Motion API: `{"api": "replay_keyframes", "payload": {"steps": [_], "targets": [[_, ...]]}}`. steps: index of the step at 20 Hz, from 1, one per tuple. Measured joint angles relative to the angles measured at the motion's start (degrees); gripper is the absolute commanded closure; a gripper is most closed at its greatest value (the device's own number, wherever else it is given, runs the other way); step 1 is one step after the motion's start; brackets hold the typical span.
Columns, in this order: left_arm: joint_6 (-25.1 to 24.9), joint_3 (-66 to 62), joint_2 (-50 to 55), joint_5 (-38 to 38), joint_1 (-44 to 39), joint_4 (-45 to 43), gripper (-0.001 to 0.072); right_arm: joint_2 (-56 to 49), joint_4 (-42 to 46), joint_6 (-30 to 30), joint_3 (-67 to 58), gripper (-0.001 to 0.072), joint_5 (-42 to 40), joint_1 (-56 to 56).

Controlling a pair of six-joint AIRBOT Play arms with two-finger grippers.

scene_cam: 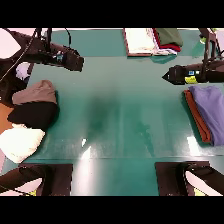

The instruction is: Fold the shirts.

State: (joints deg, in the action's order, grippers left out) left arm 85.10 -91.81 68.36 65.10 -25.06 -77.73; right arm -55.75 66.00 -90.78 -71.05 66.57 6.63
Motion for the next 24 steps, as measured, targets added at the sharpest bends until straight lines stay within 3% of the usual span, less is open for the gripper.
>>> {"api": "replay_keyframes", "payload": {"steps": [14,15,16,17,20,24], "targets": [[0.1,0.0,0.0,-2.9,0.0,0.2,0.0673,0.0,-0.1,0.0,0.0,0.0692,0.0,0.0],[0.1,0.0,0.0,-4.3,0.0,-0.4,0.0600,0.0,-0.1,0.0,0.0,0.0692,0.0,0.0],[0.3,0.0,0.2,-5.5,0.2,-2.5,0.0383,0.0,-0.1,0.0,0.0,0.0692,0.0,0.0],[1.5,0.0,0.5,-5.8,0.9,-5.2,0.0319,0.0,-0.1,0.0,0.0,0.0692,0.0,0.0],[5.9,0.1,3.3,-2.7,6.9,-12.3,0.0318,0.0,-0.1,0.0,0.0,0.0692,0.0,0.0],[7.9,0.6,9.7,4.4,17.4,-16.1,0.0317,0.0,-0.1,0.0,0.0,0.0692,0.0,0.0]]}}
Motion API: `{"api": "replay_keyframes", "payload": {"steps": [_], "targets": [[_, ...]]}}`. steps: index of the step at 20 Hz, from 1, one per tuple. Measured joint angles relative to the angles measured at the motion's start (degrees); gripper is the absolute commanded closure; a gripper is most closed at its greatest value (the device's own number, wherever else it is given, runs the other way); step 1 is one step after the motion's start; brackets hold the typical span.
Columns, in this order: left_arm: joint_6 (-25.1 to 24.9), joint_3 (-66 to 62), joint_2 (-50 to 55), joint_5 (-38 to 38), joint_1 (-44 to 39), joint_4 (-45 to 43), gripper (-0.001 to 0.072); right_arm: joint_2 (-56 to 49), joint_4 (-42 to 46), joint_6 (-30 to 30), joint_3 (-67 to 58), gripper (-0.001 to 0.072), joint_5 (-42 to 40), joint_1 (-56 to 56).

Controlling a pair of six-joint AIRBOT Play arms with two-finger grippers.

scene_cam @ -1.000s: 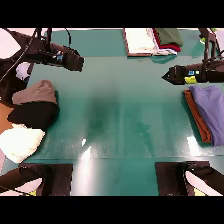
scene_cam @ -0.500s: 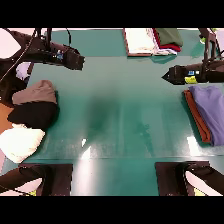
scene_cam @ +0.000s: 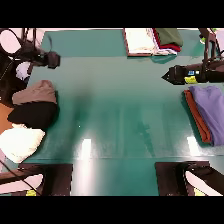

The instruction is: Fold the shirts.

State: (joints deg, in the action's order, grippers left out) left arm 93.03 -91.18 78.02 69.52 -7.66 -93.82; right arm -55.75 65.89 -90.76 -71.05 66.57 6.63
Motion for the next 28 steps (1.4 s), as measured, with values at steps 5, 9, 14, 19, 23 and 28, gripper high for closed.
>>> {"api": "replay_keyframes", "payload": {"steps": [5,9,14,19,23,28], "targets": [[0.8,0.3,9.2,4.6,9.6,-1.2,0.0000,0.0,0.0,0.0,0.0,0.0692,0.0,0.0],[0.9,0.3,14.9,6.6,12.8,-1.5,0.0057,0.0,0.0,0.0,0.0,0.0692,0.0,0.0],[0.5,-0.5,17.1,7.9,13.8,-1.6,0.0675,0.0,0.0,0.0,0.0,0.0692,-1.2,0.0],[-1.5,-5.7,9.1,9.6,11.9,-2.1,0.0676,0.8,-1.0,0.0,-4.5,0.0692,-2.7,0.0],[-4.0,-13.1,-2.9,11.1,5.2,-1.7,0.0677,1.0,-1.2,0.0,-14.0,0.0692,-4.3,0.0],[-6.3,-19.0,-11.8,12.2,-9.4,-1.8,0.0677,1.0,-0.3,0.0,-23.3,0.0692,-5.2,0.0]]}}
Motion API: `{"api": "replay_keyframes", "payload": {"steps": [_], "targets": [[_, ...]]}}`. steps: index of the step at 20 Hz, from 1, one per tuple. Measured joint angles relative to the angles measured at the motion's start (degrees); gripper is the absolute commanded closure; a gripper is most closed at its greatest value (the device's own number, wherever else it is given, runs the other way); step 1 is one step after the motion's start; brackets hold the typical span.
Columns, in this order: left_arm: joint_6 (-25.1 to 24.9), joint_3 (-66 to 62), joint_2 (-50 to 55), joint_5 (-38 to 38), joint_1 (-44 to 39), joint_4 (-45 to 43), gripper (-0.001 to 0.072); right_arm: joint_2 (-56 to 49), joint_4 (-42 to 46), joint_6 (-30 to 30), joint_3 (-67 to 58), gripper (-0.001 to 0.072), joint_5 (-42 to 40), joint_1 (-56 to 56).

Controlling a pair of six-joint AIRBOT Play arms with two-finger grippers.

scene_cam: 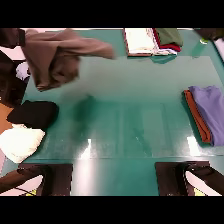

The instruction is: Fold the shirts.

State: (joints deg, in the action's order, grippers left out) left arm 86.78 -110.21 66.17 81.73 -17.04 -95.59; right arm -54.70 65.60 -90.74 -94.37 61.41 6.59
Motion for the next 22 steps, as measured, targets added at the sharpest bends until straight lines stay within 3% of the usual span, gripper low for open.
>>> {"api": "replay_keyframes", "payload": {"steps": [4,8,9,10,11,12,16,22], "targets": [[-2.5,-1.3,2.9,-1.0,-13.6,0.0,0.0676,0.0,2.2,0.0,-4.1,0.0692,0.0,-0.1],[-6.0,-1.6,12.5,-6.2,-25.3,4.1,0.0674,0.0,3.1,0.0,-5.4,0.0692,0.1,-0.2],[-6.8,-1.6,15.4,-7.6,-27.7,6.3,0.0625,0.0,3.2,0.0,-5.5,0.0692,0.1,-0.2],[-7.7,-1.6,17.7,-8.9,-29.5,8.1,0.0297,0.0,3.3,-0.1,-5.6,0.0692,0.1,-0.2],[-8.4,-1.7,19.8,-10.3,-31.0,10.0,0.0134,0.0,3.4,-0.1,-5.7,0.0692,0.2,-0.2],[-8.7,-1.7,21.4,-11.1,-32.0,11.3,0.0161,0.0,3.4,-0.1,-5.7,0.0692,0.2,-0.2],[-8.3,-1.7,24.0,-8.4,-29.2,12.4,0.0161,0.0,3.5,-0.1,-5.9,0.0692,0.9,-0.2],[-2.2,3.2,22.5,5.2,-9.0,10.9,0.0160,-0.2,3.6,-0.1,-5.9,0.0692,1.4,-0.2]]}}
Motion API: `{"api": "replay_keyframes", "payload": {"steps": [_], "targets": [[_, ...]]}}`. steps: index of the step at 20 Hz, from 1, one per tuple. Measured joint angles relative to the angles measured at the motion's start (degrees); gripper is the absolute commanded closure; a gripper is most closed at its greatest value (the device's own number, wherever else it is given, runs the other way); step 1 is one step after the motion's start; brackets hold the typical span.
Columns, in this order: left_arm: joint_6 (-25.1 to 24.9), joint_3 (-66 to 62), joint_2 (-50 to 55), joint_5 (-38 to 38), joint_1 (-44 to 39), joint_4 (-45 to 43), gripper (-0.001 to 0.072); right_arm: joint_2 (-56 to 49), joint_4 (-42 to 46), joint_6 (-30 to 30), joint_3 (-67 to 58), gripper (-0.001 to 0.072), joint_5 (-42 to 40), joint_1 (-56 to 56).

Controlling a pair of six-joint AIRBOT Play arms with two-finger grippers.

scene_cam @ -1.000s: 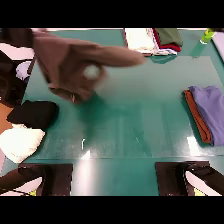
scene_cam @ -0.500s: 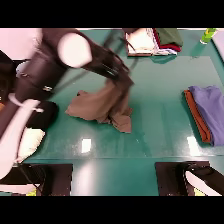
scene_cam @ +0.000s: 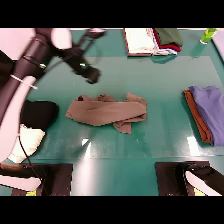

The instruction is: Fold the shirts.

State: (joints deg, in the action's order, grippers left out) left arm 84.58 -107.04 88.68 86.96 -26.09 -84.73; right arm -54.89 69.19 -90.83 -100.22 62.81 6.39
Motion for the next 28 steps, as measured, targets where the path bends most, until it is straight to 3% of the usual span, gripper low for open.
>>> {"api": "replay_keyframes", "payload": {"steps": [3,6,11,16,17,19,24,28], "targets": [[1.3,10.6,-5.4,0.3,8.7,0.3,0.0159,-0.6,0.0,0.0,0.0,0.0692,0.9,0.0],[2.0,25.5,-12.0,-4.5,14.3,0.4,0.0159,-1.9,0.0,0.0,0.0,0.0692,1.5,0.0],[2.4,44.6,-15.6,-16.7,17.0,4.9,0.0159,-4.7,-0.4,0.0,0.0,0.0692,3.4,0.3],[2.4,50.6,-13.0,-25.3,17.6,9.8,0.0162,-6.7,-0.6,0.0,0.0,0.0692,5.9,1.0],[2.4,51.0,-12.4,-26.1,17.6,10.3,0.0200,-6.8,-0.6,0.0,0.0,0.0692,6.1,1.1],[2.4,51.3,-11.8,-26.7,17.6,11.1,0.0679,-7.0,-0.5,0.0,0.0,0.0692,6.4,1.1],[2.4,47.5,-11.4,-25.5,17.7,11.3,0.0674,-7.5,-0.2,0.0,0.0,0.0692,8.3,0.3],[1.9,41.1,-11.4,-22.8,17.7,11.1,0.0675,-10.7,0.0,0.1,1.1,0.0692,16.9,-3.4]]}}
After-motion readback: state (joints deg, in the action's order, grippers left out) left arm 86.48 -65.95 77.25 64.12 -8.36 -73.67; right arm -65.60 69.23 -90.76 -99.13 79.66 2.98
